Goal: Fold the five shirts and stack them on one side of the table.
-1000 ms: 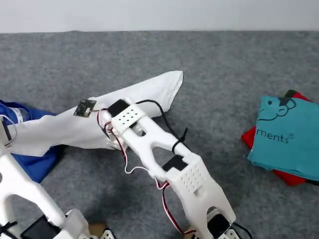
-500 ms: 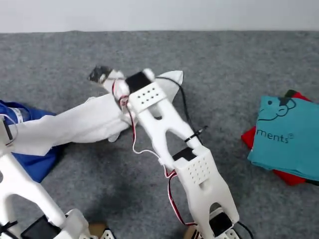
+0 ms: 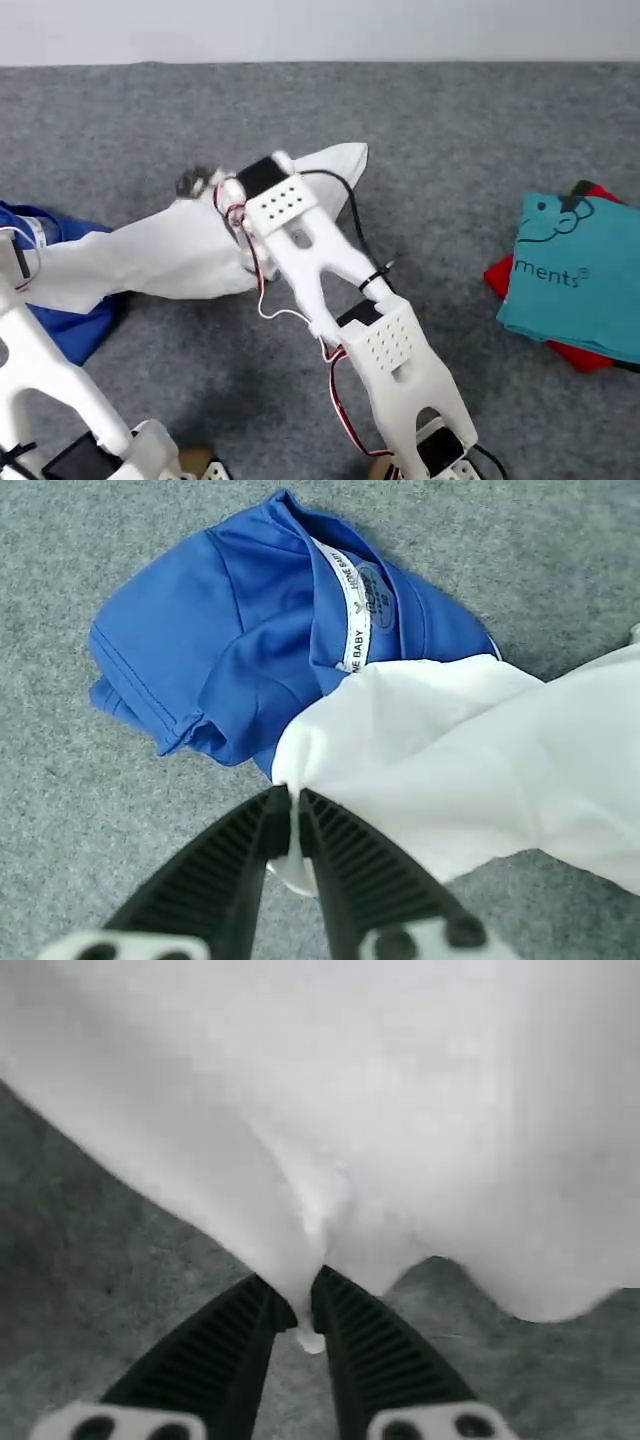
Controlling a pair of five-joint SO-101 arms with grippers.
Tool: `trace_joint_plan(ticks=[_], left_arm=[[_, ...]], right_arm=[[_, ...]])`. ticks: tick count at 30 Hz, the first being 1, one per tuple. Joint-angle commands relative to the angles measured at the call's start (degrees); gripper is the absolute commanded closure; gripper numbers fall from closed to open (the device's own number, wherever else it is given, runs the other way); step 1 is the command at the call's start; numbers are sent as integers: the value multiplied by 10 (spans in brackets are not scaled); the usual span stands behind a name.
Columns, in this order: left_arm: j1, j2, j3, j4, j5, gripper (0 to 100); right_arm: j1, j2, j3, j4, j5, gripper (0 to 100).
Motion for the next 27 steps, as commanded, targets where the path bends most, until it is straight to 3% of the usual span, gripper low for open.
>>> trace_joint_plan(ticks=[1,15,27], left_arm=[[3,-19,-4,-7,6,995],[3,-17,-3,-7,6,995],[3,-17,-3,-7,6,995]], right_arm=[[-2,-15,11,22,-22,792],[-43,12,-1,21,-41,758],[-6,131,-51,-22,-41,768]])
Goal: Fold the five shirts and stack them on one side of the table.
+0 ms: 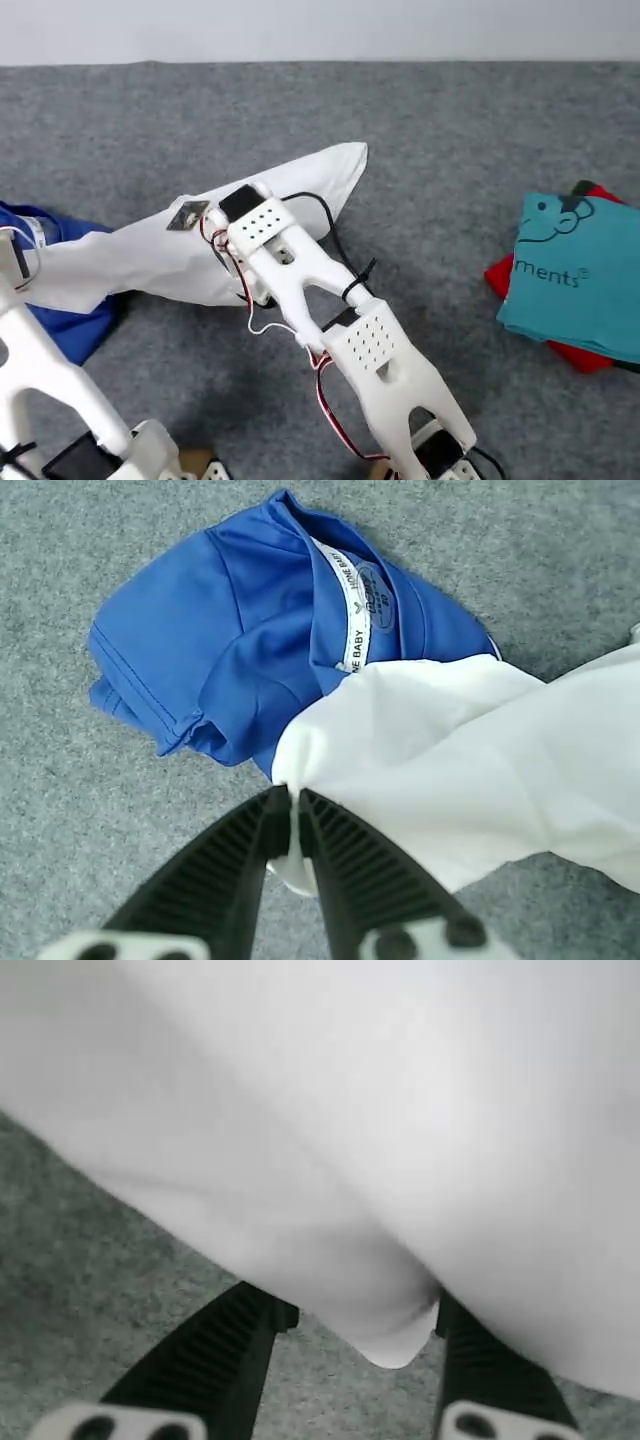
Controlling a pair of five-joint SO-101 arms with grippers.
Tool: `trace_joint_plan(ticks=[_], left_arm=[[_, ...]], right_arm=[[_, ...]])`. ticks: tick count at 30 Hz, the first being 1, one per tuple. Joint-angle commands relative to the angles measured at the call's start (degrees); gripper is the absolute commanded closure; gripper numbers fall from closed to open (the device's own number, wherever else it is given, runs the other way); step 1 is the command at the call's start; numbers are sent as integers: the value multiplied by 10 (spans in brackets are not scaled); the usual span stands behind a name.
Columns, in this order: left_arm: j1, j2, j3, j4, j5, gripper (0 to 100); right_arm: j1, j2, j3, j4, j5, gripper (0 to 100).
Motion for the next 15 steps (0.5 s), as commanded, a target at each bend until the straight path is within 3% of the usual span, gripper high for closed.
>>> trace_joint_plan(ticks=[1,8,15], left_arm=[[3,-17,-3,-7,6,995],[3,-17,-3,-7,6,995],[4,-21,-5,-7,6,995]], right_arm=[[24,28,-33,-11,-4,786],[28,49,-78,-9,19,991],[62,16,-140,36,37,988]])
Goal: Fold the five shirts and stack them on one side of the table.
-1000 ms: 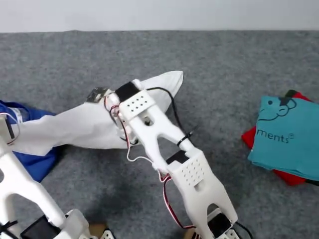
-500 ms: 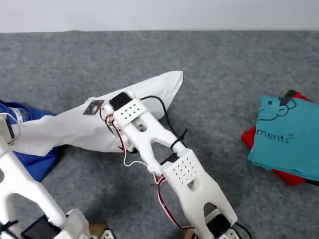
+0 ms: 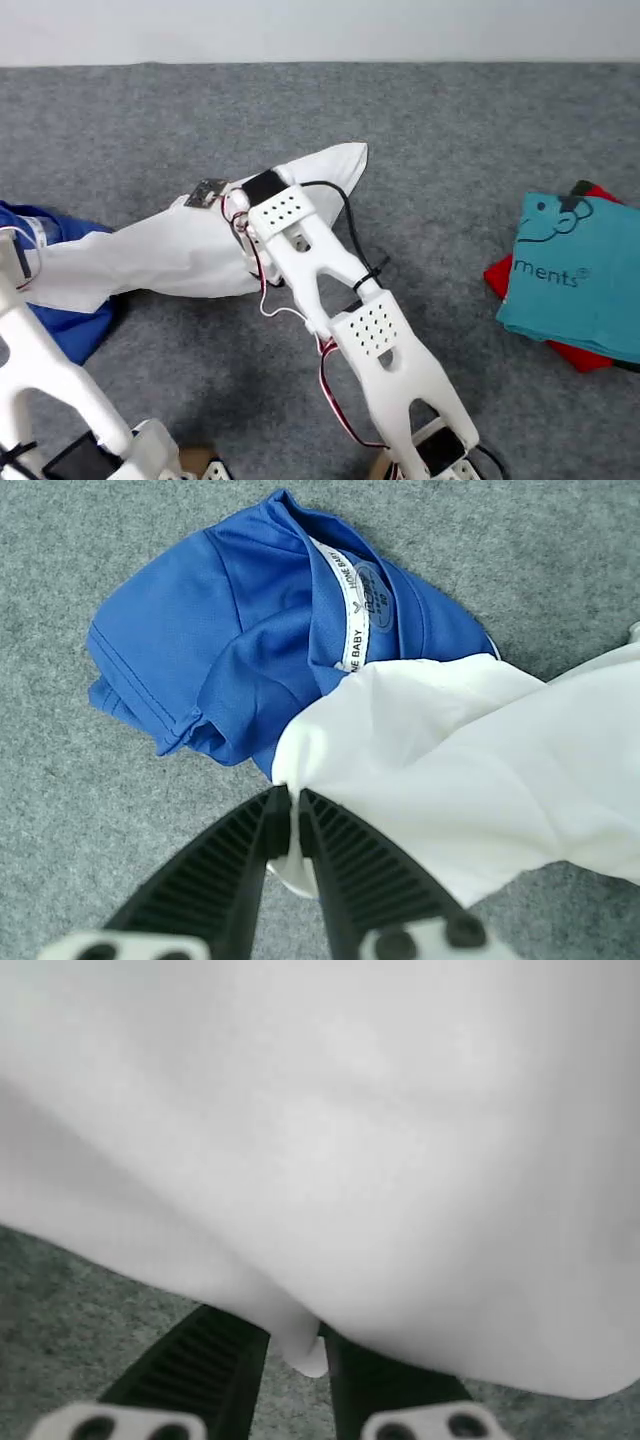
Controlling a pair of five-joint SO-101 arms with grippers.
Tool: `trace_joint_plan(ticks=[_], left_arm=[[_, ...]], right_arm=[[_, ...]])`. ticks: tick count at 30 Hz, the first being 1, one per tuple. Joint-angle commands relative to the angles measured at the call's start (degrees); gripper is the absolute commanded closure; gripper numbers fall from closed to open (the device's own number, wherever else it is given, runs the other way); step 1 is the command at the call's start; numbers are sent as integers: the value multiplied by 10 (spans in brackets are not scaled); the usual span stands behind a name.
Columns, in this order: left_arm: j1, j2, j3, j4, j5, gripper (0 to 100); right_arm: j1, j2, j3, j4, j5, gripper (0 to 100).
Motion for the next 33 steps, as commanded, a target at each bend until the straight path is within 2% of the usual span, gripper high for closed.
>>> trace_joint_plan(ticks=[1,4,10,15,21,26,33], left_arm=[[4,-21,-7,-5,6,995],[30,-22,-31,34,5,995],[120,-21,-159,127,9,995],[184,-18,-296,148,104,995],[268,-16,-454,98,126,995],[281,-20,-545,33,127,995],[313,-21,-697,32,126,995]], right_arm=[[28,-50,-36,25,9,988],[56,-118,-27,24,14,988],[124,-292,-7,22,17,988],[175,-433,-33,22,18,988],[239,-553,-59,22,18,988],[292,-636,-78,21,18,988],[320,-752,-76,22,21,988]])
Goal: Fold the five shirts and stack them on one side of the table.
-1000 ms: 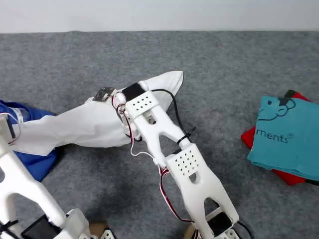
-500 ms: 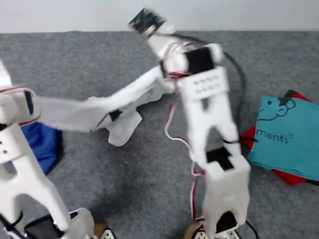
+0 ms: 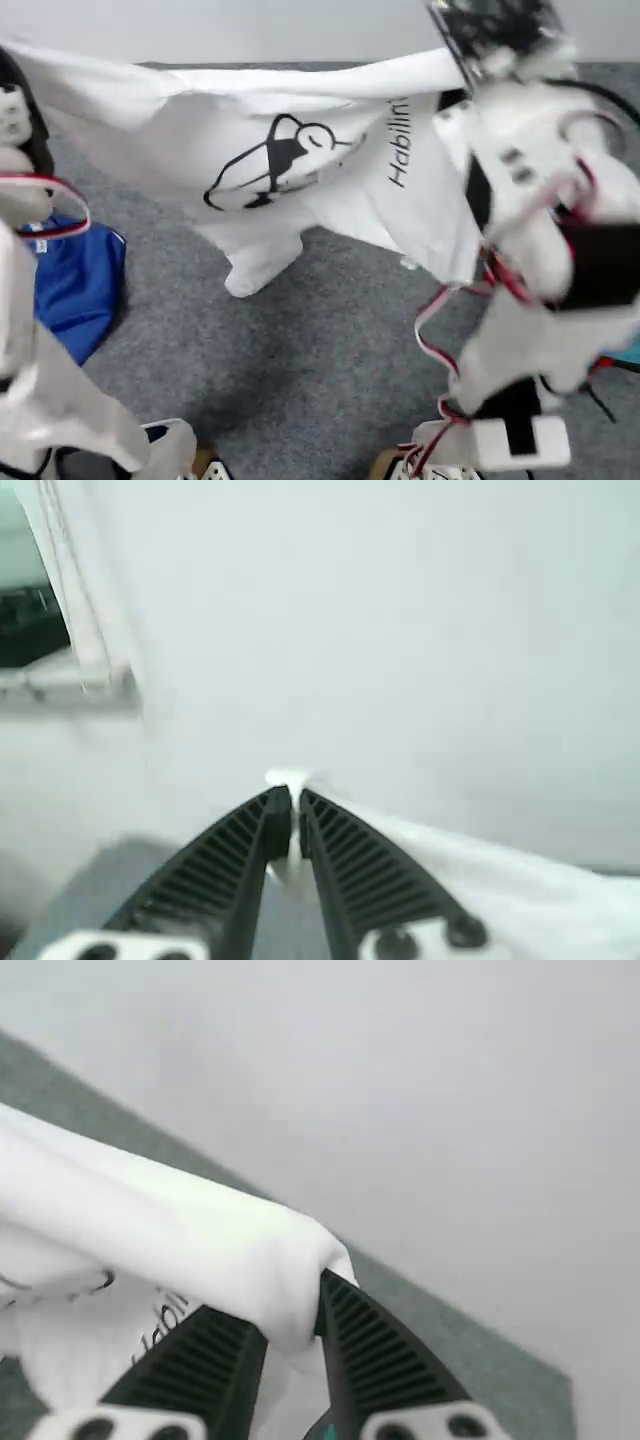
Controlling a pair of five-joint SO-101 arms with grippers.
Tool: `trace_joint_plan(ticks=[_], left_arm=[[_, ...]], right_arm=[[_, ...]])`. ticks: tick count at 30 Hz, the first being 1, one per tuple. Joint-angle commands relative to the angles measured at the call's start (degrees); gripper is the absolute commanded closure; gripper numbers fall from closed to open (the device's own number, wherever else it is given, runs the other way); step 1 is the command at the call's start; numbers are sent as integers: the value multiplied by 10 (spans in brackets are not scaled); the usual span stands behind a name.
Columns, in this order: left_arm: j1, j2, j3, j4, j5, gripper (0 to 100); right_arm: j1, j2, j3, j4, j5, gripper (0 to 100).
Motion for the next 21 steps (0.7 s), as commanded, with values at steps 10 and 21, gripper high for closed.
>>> trace_joint_plan(ticks=[10,21], left_arm=[[98,-16,-149,62,3,995],[79,4,105,152,-50,995]], right_arm=[[12,-141,78,22,16,988],[12,-149,390,12,60,988]])
